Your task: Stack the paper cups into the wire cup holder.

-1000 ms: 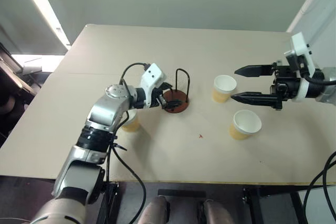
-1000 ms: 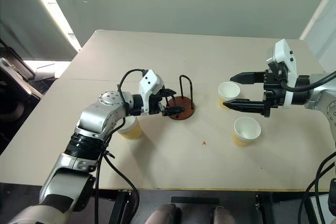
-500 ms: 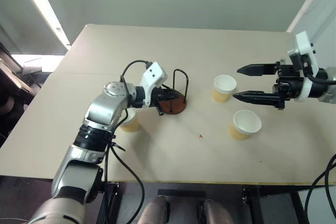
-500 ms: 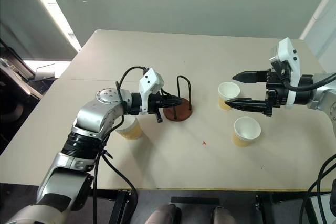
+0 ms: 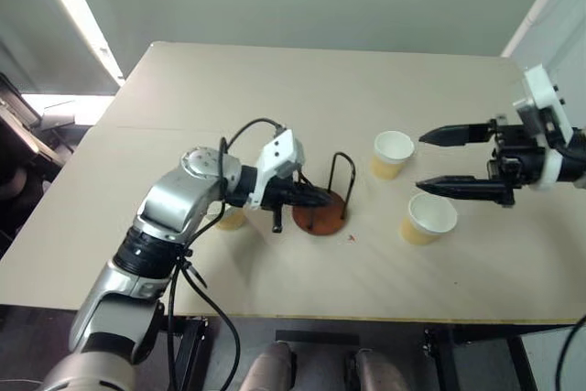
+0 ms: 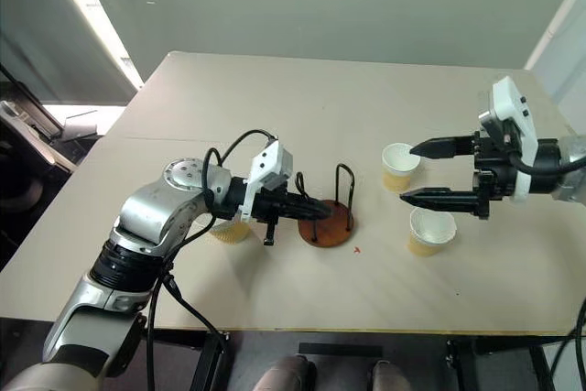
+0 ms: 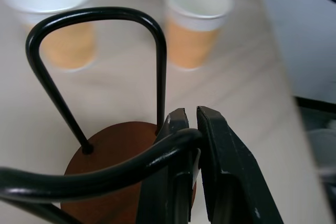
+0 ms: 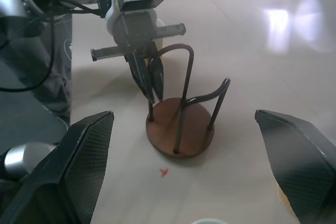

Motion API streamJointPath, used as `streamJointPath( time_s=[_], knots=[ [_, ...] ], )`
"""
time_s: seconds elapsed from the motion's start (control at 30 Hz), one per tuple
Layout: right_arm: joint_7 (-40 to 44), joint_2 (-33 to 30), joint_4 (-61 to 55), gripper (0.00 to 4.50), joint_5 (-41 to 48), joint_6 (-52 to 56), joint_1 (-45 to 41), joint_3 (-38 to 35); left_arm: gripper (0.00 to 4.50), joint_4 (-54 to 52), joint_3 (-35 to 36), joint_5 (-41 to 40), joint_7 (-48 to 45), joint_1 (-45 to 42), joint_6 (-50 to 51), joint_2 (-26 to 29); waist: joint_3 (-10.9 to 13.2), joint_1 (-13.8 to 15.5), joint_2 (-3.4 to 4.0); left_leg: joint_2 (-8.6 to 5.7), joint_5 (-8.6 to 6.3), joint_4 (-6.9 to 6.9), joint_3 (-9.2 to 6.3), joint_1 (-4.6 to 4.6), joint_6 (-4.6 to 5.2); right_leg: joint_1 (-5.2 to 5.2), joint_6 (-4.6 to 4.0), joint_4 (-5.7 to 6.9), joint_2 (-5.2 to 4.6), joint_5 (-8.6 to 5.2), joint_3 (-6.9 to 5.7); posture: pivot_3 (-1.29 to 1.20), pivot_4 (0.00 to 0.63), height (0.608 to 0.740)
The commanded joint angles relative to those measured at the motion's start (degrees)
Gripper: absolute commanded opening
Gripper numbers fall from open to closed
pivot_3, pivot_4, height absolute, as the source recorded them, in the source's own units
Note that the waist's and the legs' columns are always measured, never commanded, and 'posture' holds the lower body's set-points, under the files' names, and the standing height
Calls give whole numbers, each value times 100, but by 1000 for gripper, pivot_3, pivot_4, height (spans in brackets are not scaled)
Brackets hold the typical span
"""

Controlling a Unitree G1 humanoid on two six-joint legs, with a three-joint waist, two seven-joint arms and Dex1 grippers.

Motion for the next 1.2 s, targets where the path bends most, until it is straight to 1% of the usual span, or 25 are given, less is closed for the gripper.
streamJointPath(
  time_s=[0.03,0.33,0.57,0.63,0.67,0.9,1.0,1.2],
  knots=[
    [-91,-128,-233,4500,218,57,99,-470,67,-289,-191,-105,-258,-42,-42,13,0,-3,0,0,0,-1,0,2,0,2,0,0,0,0,0,0,150,740],
    [-310,-241,-575,4500,473,198,716,-991,67,-108,-533,98,-538,-17,-335,-12,0,-1,0,0,0,2,0,3,1,5,0,-2,-1,0,0,0,150,740],
    [-423,-196,-664,4500,508,147,867,-1036,67,169,-812,350,-603,25,-617,-154,-1,1,0,0,-2,4,-1,14,3,16,0,-5,-2,0,0,0,150,740],
    [-445,-187,-672,4500,518,137,865,-1013,644,223,-839,407,-628,15,-642,-131,-1,1,1,0,-2,4,-1,17,3,18,1,-7,-2,0,0,0,150,740],
    [-458,-182,-677,4500,522,129,865,-994,834,231,-841,435,-639,12,-667,-106,-1,-1,1,0,-2,4,-1,18,3,19,1,-8,-2,0,0,0,150,740],
    [-505,-172,-598,4500,465,92,761,-781,3379,64,-828,801,-612,127,-1045,251,-1,-12,0,0,-2,4,-1,16,3,14,1,-10,-1,0,0,0,150,740],
    [-558,-156,-562,4500,463,112,637,-675,4376,-93,-700,834,-544,223,-1084,408,0,-13,0,0,-2,4,-1,15,4,14,1,-11,-1,-1,0,0,150,740],
    [-843,-57,-494,4500,443,264,261,-343,4376,-340,-296,660,-589,405,-930,961,-1,-42,0,1,-2,2,-2,16,4,11,1,-13,0,-1,0,0,150,740]
  ],
)
